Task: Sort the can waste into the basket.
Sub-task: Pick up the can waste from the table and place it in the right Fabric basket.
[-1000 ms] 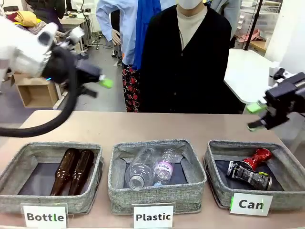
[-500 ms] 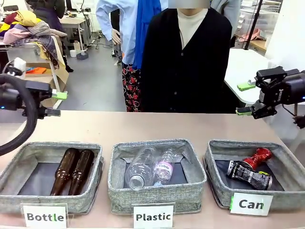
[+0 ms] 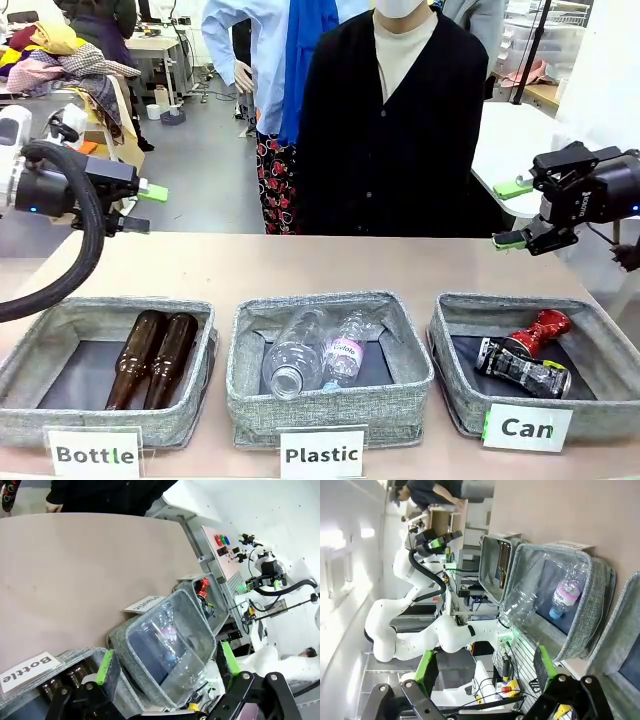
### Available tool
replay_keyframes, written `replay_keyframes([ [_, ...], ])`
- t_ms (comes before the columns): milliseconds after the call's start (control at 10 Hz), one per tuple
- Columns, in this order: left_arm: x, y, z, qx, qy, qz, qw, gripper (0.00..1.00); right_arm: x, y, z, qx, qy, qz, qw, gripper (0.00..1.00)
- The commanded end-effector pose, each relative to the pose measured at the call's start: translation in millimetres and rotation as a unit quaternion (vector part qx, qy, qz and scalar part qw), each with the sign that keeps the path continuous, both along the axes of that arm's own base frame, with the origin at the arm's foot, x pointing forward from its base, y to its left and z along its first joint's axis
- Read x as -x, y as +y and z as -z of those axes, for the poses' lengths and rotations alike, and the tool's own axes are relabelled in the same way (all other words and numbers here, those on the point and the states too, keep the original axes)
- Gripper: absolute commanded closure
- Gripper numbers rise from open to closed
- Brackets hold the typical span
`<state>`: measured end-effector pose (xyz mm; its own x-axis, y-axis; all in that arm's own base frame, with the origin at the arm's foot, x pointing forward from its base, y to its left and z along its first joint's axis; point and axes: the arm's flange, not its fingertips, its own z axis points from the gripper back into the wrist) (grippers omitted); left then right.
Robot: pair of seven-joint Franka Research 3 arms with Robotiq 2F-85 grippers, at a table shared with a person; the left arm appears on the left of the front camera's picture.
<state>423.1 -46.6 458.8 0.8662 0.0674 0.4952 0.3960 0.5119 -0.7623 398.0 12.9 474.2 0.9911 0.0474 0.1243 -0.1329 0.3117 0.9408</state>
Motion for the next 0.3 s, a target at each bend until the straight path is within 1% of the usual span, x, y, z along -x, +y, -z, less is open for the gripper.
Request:
replay_keyframes([
  [0, 0.7, 5.3, -0.6, -0.004, 0.005, -0.002, 1.000, 0.00, 1.8, -2.3, -1.6, 0.003, -0.010, -0.008, 1.000, 0.00],
  [200, 0.7, 5.3, -0.6, -0.004, 0.005, -0.002, 1.000, 0.00, 1.8, -2.3, -1.6, 0.003, -0.010, -0.008, 1.000, 0.00],
])
